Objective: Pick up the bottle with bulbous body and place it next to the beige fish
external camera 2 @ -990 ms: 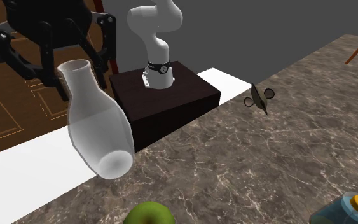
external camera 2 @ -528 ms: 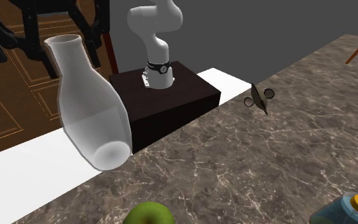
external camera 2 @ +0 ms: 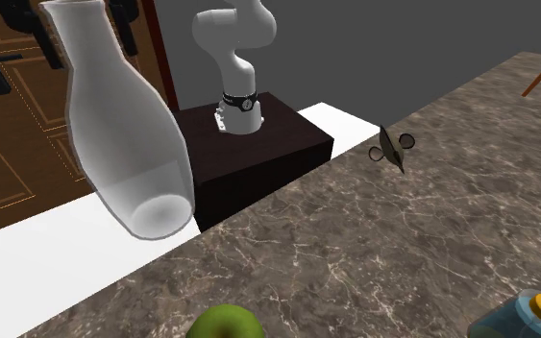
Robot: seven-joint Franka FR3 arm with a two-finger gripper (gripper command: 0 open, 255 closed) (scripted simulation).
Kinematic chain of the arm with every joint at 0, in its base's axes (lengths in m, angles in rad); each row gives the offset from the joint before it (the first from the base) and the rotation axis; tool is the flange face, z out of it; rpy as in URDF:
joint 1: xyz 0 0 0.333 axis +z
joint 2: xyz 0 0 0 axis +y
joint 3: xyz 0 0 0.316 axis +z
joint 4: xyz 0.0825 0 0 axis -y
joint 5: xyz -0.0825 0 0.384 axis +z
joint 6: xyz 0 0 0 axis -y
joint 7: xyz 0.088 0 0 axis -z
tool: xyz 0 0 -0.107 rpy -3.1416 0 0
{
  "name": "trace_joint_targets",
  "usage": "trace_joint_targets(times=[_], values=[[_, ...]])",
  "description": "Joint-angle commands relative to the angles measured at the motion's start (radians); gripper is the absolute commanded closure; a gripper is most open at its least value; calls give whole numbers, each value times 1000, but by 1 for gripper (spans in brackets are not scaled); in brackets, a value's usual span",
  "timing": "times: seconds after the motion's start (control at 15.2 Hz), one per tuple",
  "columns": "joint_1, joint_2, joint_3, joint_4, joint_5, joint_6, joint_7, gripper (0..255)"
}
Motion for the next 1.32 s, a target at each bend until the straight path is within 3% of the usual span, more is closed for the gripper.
trace_joint_targets(times=[0.0,0.2,0.66,1.25], values=[[-13,20,1,60,8,-40,0,255],[-33,52,3,150,21,-98,1,255],[134,-164,22,-83,-66,-66,136,255],[285,-333,99,-194,-135,-108,344,255]])
